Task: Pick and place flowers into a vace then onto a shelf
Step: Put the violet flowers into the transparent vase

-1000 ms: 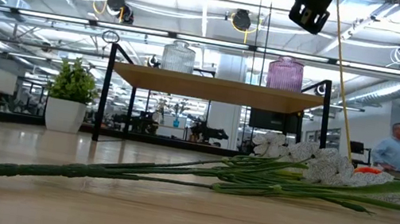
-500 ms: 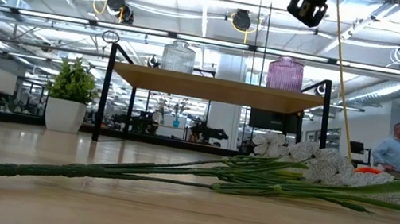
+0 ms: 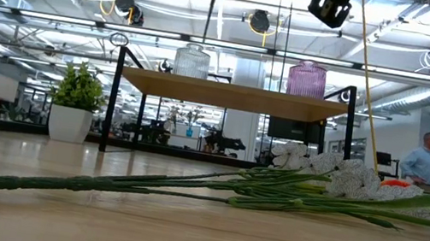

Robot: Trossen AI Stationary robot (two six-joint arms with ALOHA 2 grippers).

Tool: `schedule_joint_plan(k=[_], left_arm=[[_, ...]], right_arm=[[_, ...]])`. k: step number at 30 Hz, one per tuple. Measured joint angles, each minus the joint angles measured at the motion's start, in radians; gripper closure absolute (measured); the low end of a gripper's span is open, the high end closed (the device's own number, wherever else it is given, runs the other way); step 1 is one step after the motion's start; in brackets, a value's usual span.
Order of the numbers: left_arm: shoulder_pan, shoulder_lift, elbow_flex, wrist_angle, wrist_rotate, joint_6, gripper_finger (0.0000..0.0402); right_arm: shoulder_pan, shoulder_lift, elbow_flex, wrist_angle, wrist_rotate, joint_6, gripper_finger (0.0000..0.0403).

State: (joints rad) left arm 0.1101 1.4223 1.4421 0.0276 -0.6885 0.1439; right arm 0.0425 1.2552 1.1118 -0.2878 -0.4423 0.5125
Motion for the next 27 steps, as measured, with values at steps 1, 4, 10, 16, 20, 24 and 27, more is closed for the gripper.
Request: schedule_joint_plan(k=[1,4,10,16,20,24,27], left_arm=[[0.006,0.0,-0.022,0.019,-0.001,-0.001,0.0401],[0.018,0.0,-0.066,0.06,0.0,0.008,0.0401],[0.023,0.0,-0.131,0.179,0.014,0.031,0.0401],[0.022,0.0,-0.132,0.176,0.01,0.029,0.0397],[0.022,0.0,-0.132,0.082,0.009,-0.027,0.0382],[0.022,0.0,-0.132,-0.014,0.001,-0.068,0.038],[0.022,0.0,-0.132,-0.046,0.0,-0.076,0.0385]], right_arm=[[0.0,0.0,0.0,0.0,0.0,0.0,0.0204],[0.0,0.0,0.0,0.0,0.0,0.0,0.0204],[0.0,0.0,0.0,0.0,-0.004,0.0,0.0204],[0.0,0.0,0.0,-0.001,-0.004,0.0,0.0204],[0.0,0.0,0.0,0.0,-0.004,0.0,0.0204],[0.0,0.0,0.0,-0.001,-0.004,-0.002,0.0204],[0.0,0.0,0.0,-0.001,-0.005,-0.003,0.0204]])
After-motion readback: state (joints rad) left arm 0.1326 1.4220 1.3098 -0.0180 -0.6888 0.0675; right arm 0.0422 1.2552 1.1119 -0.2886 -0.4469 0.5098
